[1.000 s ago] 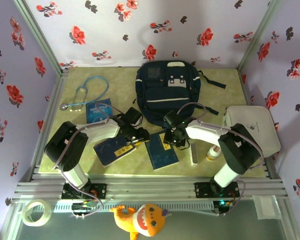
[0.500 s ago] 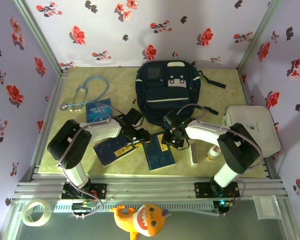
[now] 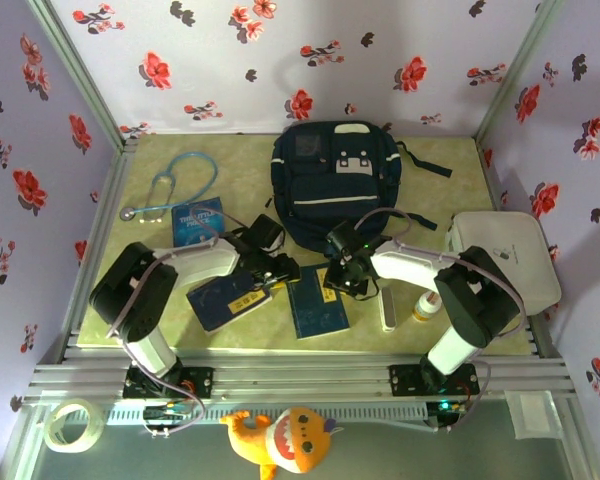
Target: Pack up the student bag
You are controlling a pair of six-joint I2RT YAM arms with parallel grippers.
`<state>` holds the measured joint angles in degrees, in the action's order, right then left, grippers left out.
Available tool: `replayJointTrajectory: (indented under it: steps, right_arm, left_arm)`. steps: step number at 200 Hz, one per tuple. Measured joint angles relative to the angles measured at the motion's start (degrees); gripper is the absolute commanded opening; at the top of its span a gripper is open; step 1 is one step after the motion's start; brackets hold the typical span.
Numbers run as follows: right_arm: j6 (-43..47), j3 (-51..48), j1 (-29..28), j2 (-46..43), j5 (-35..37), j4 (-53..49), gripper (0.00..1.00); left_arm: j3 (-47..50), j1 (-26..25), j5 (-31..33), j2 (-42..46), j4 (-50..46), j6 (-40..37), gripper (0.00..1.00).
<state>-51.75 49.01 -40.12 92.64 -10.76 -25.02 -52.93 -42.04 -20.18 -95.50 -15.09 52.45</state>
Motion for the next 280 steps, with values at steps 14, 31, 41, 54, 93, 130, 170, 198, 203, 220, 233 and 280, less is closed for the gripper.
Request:
replayJointTrajectory:
  steps: [14,31,41,54,93,130,170,198,203,220,233,280]
  right_arm:
    - [-0.5,-0.2,0.0,-0.1,0.0,0.4,0.32]
    - [-0.9,-0.3,0.1,-0.1,-0.2,0.7,0.32]
    - [-1.0,-0.3,0.1,-0.1,-0.2,0.7,0.32]
    - [-1.0,-0.3,0.1,-0.1,-0.2,0.8,0.31]
    - [-0.9,-0.5,0.2,-0.1,-0.2,0.9,0.31]
    - [-0.9,-2.2,0.3,-1.2,-0.2,2.9,0.31]
    - [-1.4,-3.0,0.3,-1.8,0.1,3.7,0.26]
    - [-1.4,-2.9,0.3,-1.8,0.4,3.3,0.23]
    - [-1.4,-2.8,0.3,-1.8,0.5,3.1,0.22]
    - [-1.4,-2.4,0.3,-1.7,0.8,2.4,0.20]
    - [-1.4,-2.0,0.3,-1.5,1.1,1.9,0.19]
    - [-1.2,-1.1,0.2,-0.6,1.6,1.6,0.18]
  left_arm:
    - [1.4,0.0,-0.1,3.2,1.7,0.9,0.37]
    - [2.6,-0.1,-0.8,5.8,4.5,1.9,0.36]
    - [3.5,-0.1,-1.0,6.4,6.4,2.7,0.35]
    - [4.7,-0.1,-0.9,6.3,8.6,3.5,0.35]
    - [5.9,-0.1,-0.4,4.6,11.8,4.7,0.35]
    - [5.9,-0.1,0.6,3.0,12.9,4.2,0.36]
    - [5.9,-0.1,0.1,2.8,16.7,3.0,0.29]
    - [7.0,-0.2,-1.1,3.0,21.8,2.7,0.28]
    - [7.2,-0.2,-1.2,3.0,22.4,2.7,0.28]
    - [8.1,-0.4,-1.5,3.3,24.0,2.6,0.30]
    - [8.1,-0.5,-2.0,3.3,24.3,2.4,0.32]
    - [8.1,-4.1,-7.7,-1.0,21.7,1.4,0.32]
